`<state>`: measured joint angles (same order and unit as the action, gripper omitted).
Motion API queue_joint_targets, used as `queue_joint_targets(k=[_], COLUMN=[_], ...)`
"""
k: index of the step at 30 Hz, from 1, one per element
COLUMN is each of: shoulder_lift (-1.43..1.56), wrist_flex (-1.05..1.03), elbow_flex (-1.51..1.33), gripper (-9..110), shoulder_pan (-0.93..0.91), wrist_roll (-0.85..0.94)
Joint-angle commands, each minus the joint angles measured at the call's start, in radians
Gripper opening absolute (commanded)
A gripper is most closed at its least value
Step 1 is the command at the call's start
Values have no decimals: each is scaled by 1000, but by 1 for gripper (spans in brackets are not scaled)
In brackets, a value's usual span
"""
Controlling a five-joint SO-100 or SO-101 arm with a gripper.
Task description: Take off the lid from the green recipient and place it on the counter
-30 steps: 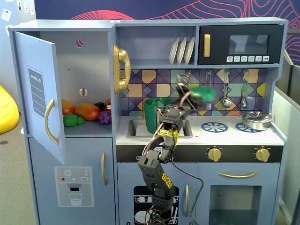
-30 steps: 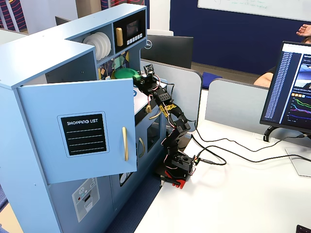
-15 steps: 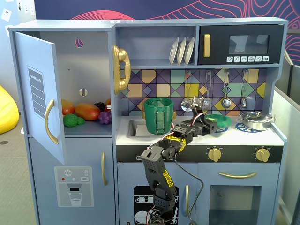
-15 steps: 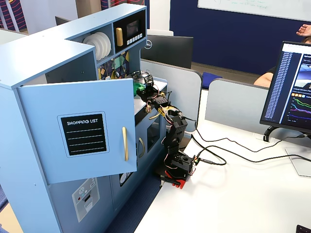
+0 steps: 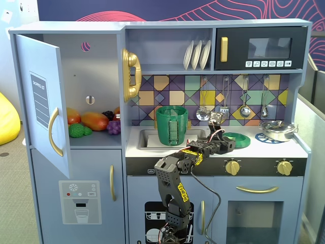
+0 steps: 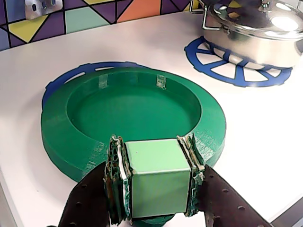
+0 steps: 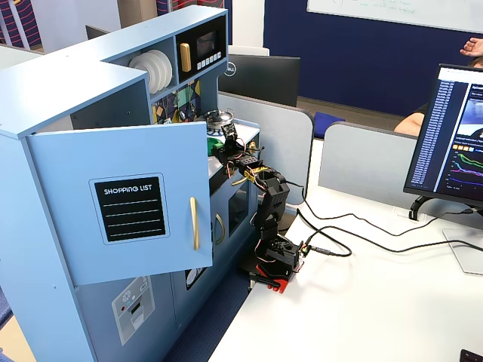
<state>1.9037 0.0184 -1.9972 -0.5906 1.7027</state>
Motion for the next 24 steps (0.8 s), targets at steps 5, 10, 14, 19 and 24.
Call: queue_joint_targets(k=[5,10,14,19,24], shoulder_lift=[83,178,382,787,1091], wrist_flex=[20,-156,-529,-1022,-1250], elbow_flex=[84,262,298,60,-264], gripper=[28,36,33,28,20], shoulder_pan=[25,28,48,215,457], wrist_roll=[-107,-74,-66,-49,-51])
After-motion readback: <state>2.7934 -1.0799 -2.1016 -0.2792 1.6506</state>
